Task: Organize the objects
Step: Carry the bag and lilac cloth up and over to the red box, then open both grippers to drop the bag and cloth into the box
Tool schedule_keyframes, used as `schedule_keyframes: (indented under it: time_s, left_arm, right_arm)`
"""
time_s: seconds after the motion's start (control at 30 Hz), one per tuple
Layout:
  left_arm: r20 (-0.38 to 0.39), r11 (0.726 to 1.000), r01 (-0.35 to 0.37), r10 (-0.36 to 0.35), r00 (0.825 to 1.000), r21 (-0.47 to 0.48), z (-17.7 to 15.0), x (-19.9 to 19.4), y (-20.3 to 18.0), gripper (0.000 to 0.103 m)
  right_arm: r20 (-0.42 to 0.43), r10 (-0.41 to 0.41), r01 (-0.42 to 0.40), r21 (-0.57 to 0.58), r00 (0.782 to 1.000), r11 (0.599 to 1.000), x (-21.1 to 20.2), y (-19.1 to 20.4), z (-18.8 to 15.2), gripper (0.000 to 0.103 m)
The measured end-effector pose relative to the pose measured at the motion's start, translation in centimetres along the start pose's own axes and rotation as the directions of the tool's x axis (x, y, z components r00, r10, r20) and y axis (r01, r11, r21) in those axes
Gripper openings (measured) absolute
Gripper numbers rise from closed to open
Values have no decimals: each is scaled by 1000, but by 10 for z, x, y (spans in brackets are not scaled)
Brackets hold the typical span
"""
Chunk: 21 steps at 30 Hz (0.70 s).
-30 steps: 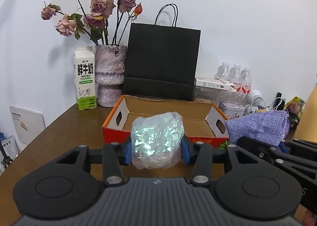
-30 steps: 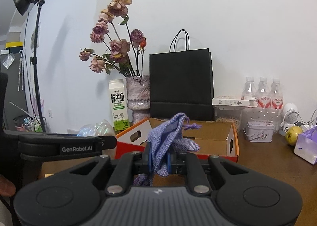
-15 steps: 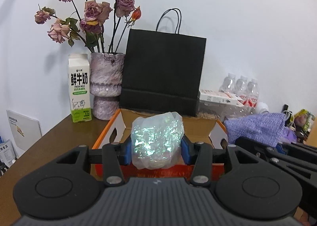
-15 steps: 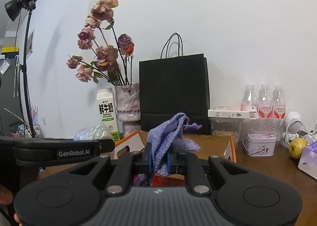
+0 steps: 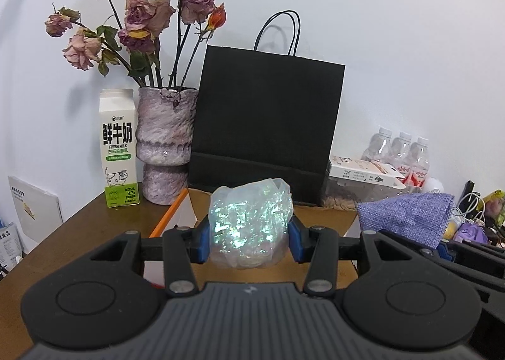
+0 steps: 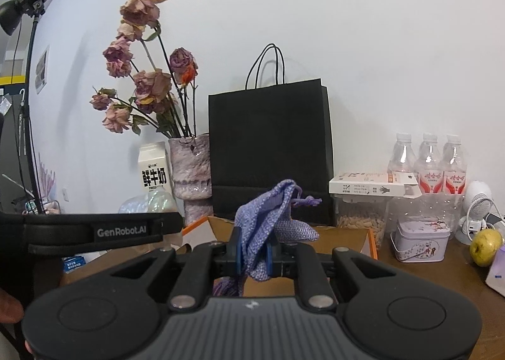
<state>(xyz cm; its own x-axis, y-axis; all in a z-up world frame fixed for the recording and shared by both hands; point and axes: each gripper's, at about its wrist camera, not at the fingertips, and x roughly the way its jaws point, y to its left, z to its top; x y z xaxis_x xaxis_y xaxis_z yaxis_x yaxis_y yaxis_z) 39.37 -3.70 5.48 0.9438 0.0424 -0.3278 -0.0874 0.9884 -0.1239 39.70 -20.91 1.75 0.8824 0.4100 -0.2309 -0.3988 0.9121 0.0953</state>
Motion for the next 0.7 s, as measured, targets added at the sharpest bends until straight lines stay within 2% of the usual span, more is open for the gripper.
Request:
schedule_keyframes:
  time_s: [0.57, 0.63, 0.7]
  left_arm:
    - [-65, 998, -58, 59, 996, 25, -2, 66, -1, 50]
    - [-79, 998, -63, 65, 995, 30, -5, 71, -1, 56]
    - [-88, 997, -65, 68, 994, 38, -7, 73, -1, 72]
  right_arm:
    - [-108, -23, 27, 31, 994, 999, 71, -29, -10, 14]
    - [-120, -20, 25, 40, 993, 999, 75, -32, -12, 16]
    - [-148, -11, 18, 39, 989, 999, 78, -32, -15, 30]
